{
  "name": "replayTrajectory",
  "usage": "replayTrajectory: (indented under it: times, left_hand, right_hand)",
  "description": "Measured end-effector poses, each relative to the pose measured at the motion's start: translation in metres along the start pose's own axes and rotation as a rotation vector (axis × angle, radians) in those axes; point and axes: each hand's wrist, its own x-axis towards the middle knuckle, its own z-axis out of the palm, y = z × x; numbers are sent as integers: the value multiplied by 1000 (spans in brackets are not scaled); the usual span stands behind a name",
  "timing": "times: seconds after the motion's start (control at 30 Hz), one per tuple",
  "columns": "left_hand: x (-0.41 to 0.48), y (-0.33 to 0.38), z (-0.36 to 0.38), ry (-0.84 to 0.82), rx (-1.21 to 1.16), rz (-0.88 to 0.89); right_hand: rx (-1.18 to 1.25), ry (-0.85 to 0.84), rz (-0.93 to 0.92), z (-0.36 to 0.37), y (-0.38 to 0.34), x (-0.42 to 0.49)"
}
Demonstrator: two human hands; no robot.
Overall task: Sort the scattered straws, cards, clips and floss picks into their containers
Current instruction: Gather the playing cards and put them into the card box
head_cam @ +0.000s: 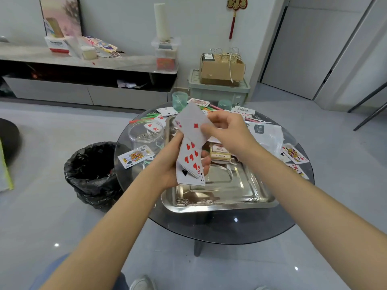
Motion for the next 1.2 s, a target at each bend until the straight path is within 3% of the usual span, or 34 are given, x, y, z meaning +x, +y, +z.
replayTrajectory:
  times: [0.1, 0.2, 0.3, 0.37, 0.57, 0.63, 0.67, 0.73, 0.8, 1.03, 1.2]
  left_hand:
    - [0, 3, -7, 88, -120, 106]
    - [1, 3, -11, 106, -194, 164]
    - [3, 3, -7, 72, -170, 151]
    - [5, 4, -2, 162, -201, 150]
    - [18, 5, -2, 279, -286, 350]
    - [19, 6, -1, 284, -309, 446]
    - [20, 7, 1, 308, -299, 514]
    - [22, 6, 5, 373, -188, 647]
    - [25, -2, 13, 401, -44, 708]
    - [21, -27, 19, 297, 644, 830]
    - [23, -33, 16, 118, 858, 575]
  right_hand:
    - [218, 95, 134, -8, -4, -7]
    - [301, 58, 271, -1, -3, -22]
    - [127, -2, 340, 22, 2, -34]
    - [17, -5, 338, 37, 6, -39]
    - [-236, 115, 199, 47, 9, -46]
    - [-94, 147, 339, 47, 4, -48]
    - [99, 134, 469, 48, 0, -49]
    - [596, 73, 667, 54, -10, -48]
    - [843, 62, 695, 59, -15, -45]
    - [687, 7, 648, 45, -4, -48]
    - [814, 178, 655, 2, 10, -60]
